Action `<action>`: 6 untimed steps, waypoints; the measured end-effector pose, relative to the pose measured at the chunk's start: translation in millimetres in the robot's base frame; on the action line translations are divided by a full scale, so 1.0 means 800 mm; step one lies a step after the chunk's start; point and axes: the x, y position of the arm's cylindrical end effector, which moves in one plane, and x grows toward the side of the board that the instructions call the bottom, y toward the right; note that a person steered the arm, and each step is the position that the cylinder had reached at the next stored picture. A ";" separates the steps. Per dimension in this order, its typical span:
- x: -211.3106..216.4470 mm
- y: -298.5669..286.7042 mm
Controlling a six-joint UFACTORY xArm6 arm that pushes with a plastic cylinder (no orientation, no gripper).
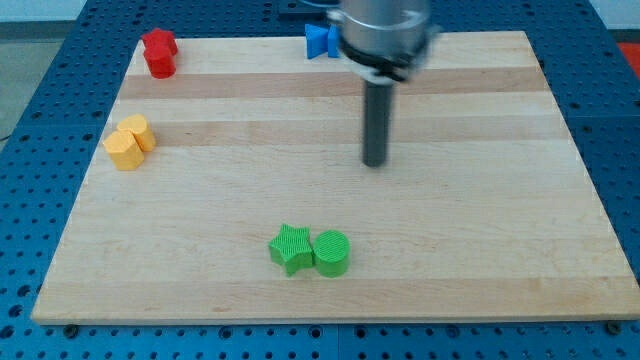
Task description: Push the green blocks slightly towards left
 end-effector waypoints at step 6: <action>0.172 -0.004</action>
